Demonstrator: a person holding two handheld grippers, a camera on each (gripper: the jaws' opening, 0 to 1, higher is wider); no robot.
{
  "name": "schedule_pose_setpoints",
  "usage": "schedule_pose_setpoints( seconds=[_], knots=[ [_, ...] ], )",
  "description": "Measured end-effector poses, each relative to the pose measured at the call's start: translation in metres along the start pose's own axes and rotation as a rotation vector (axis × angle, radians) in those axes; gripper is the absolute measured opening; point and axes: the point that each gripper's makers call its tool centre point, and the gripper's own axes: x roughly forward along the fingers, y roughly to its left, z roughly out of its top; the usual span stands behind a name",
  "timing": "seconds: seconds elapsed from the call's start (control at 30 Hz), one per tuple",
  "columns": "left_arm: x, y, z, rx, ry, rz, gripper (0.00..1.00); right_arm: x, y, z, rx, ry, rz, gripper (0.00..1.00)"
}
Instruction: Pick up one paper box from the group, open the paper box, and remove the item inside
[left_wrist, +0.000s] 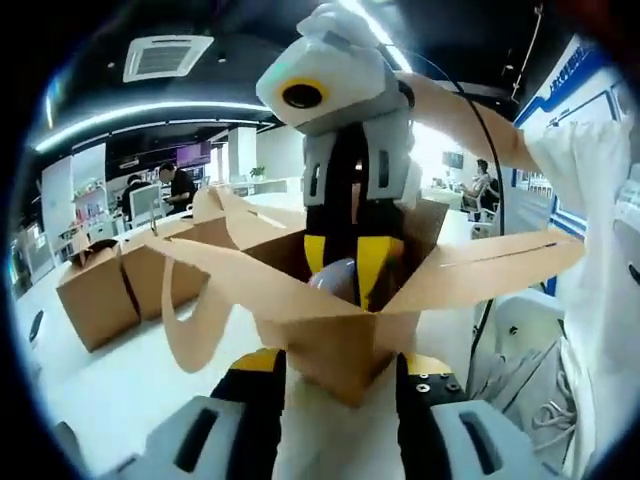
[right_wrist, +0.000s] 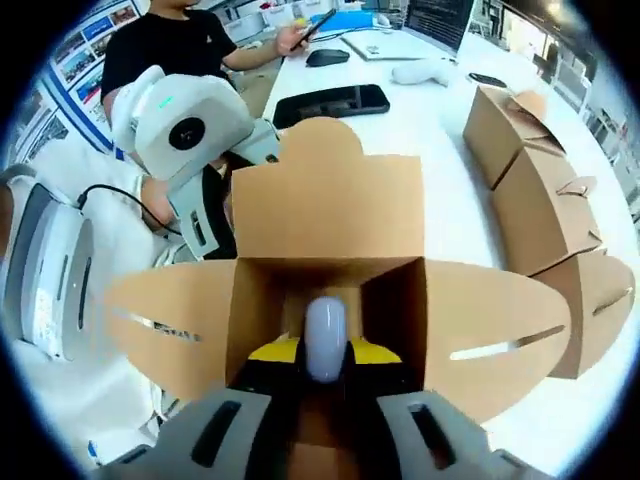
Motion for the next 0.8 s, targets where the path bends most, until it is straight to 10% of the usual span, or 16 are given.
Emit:
schedule_pose_setpoints(
  seconds=[0.8],
  knots=[
    [-0.015, -0.010, 0.020, 0.000, -0.077, -0.036, 0.46, -0.083, -0.014, -0.005, 0.100, -0.138, -0.131, 0.17]
  ],
)
